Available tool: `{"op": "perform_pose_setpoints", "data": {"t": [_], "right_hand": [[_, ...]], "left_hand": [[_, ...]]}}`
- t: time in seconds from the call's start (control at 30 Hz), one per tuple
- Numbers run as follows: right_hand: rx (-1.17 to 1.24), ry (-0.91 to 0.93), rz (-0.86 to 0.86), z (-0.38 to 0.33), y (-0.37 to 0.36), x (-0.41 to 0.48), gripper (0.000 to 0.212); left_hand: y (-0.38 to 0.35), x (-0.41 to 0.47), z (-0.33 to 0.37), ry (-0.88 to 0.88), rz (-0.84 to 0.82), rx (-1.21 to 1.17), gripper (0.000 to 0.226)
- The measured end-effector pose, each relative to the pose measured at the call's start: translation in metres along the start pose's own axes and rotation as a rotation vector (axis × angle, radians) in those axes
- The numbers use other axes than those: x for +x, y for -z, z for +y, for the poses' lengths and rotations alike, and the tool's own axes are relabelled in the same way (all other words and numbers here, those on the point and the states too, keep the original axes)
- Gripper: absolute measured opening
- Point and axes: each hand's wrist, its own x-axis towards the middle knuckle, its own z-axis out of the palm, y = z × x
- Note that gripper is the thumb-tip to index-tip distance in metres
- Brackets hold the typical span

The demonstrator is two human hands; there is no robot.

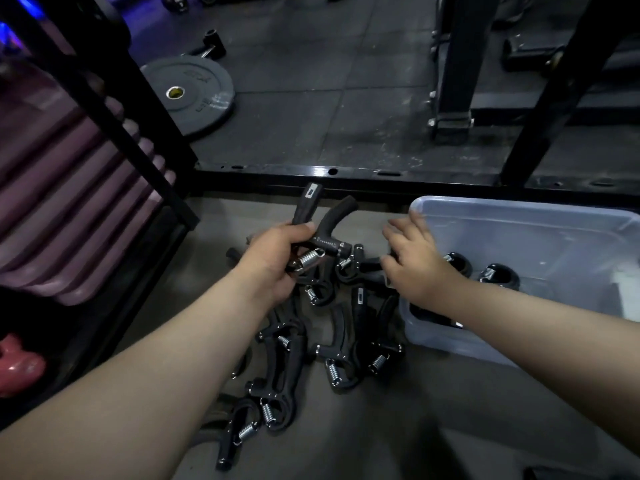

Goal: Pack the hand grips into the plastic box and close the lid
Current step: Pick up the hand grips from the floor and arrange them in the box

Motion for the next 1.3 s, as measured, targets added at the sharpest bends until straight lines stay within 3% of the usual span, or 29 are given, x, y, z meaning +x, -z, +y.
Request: {"op": "perform_pose_setpoints", "data": {"t": [0.13, 0.23, 0.37, 0.43, 0.47, 0.6, 0.7, 0.77, 0.87, 0.97, 1.07, 1.13, 1.3], "right_hand": [[0.003, 0.085, -0.071, 0.009, 0.011, -0.006, 0.051], [0.201, 0.105, -0.083, 0.013, 0.027, -0.011, 0.04], [0.675, -0.242, 0.056, 0.009, 0.052, -0.012, 0.017], [0.938, -0.398, 0.087, 0.01, 0.065, -0.007, 0.017], [0.939, -0.369, 0.07, 0.013, 0.07, -0.007, 0.023], [0.464, -0.04, -0.176, 0.026, 0.095, -0.022, 0.054], [0.234, 0.028, -0.278, 0.03, 0.111, -0.03, 0.034], [0.26, 0.034, -0.353, 0.033, 0.116, -0.034, 0.021], [0.38, -0.026, -0.33, 0.041, 0.119, -0.043, 0.022], [0.516, -0.122, -0.272, 0.059, 0.12, -0.05, 0.024], [0.506, -0.285, -0.251, 0.086, 0.122, -0.059, 0.022], [0.442, -0.413, -0.274, 0.101, 0.122, -0.065, 0.025], [0.329, -0.694, -0.291, 0.12, 0.109, -0.08, 0.038]], "left_hand": [[-0.02, -0.013, -0.003, 0.0, -0.045, -0.009, 0.028], [-0.029, -0.017, -0.004, -0.02, -0.052, -0.023, 0.034], [-0.042, -0.017, -0.003, -0.001, -0.106, 0.068, 0.043], [-0.051, -0.017, -0.005, 0.006, -0.146, 0.175, 0.04], [-0.056, -0.016, -0.007, 0.006, -0.174, 0.241, 0.035], [-0.077, -0.015, -0.013, 0.04, -0.311, 0.515, 0.027], [-0.09, -0.014, -0.016, -0.003, -0.397, 0.727, 0.024], [-0.096, -0.012, -0.017, -0.019, -0.426, 0.7, 0.029], [-0.109, -0.01, -0.021, -0.03, -0.33, 0.5, 0.031], [-0.124, -0.006, -0.03, -0.169, -0.172, 0.392, 0.021], [-0.124, 0.0, -0.047, -0.429, -0.063, 0.878, 0.032], [-0.12, 0.003, -0.064, -0.494, -0.124, 1.159, 0.046], [-0.116, 0.001, -0.098, -0.53, -0.156, 1.373, 0.065]]}}
